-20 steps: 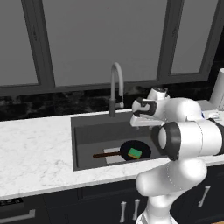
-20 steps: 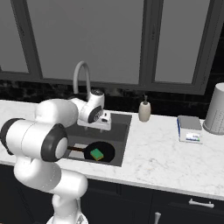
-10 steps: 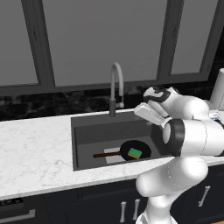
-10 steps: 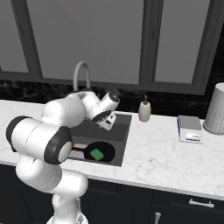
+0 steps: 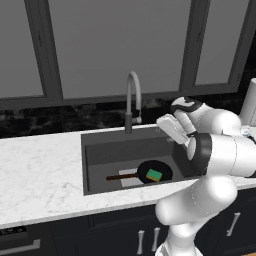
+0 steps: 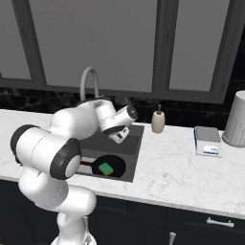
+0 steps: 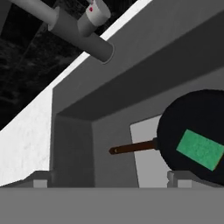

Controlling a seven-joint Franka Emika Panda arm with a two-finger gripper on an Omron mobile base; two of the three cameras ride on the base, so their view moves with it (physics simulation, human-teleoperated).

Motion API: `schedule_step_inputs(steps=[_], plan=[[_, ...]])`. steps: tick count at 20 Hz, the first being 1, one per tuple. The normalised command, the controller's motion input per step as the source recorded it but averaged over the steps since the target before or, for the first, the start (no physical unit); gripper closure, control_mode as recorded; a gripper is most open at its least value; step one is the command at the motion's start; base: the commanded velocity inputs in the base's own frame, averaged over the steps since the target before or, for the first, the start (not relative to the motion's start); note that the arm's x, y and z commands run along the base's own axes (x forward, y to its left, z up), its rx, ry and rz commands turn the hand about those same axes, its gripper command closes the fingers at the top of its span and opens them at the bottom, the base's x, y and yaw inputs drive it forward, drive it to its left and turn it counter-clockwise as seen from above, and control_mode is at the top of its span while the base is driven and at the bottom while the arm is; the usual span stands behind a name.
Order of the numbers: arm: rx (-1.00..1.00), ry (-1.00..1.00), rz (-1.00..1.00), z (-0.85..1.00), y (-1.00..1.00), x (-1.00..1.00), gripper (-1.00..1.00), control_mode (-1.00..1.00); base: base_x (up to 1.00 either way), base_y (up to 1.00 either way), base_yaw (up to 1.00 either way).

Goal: Pick the pan and sponge and place them into the sink. Then turn on the water.

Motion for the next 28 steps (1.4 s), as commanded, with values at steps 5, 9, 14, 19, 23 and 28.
schedule_step_inputs(steps=[5, 9, 14, 19, 23, 28], plan=[[0.19, -0.11, -0.03, 0.0, 0.0, 0.11, -1.0, -1.0, 0.0, 0.0, 0.0], [0.23, -0.21, -0.08, 0.0, 0.02, 0.2, -1.0, -1.0, 0.0, 0.0, 0.0], [0.08, -0.17, -0.09, 0.0, 0.11, 0.28, -1.0, -1.0, 0.0, 0.0, 0.0], [0.0, -0.03, -0.03, 0.0, 0.17, 0.22, -1.0, -1.0, 0.0, 0.0, 0.0], [0.0, 0.0, 0.0, 0.0, 0.06, 0.43, -1.0, -1.0, 0.0, 0.0, 0.0], [0.0, 0.0, 0.0, 0.0, 0.0, 0.49, -1.0, -1.0, 0.0, 0.0, 0.0]])
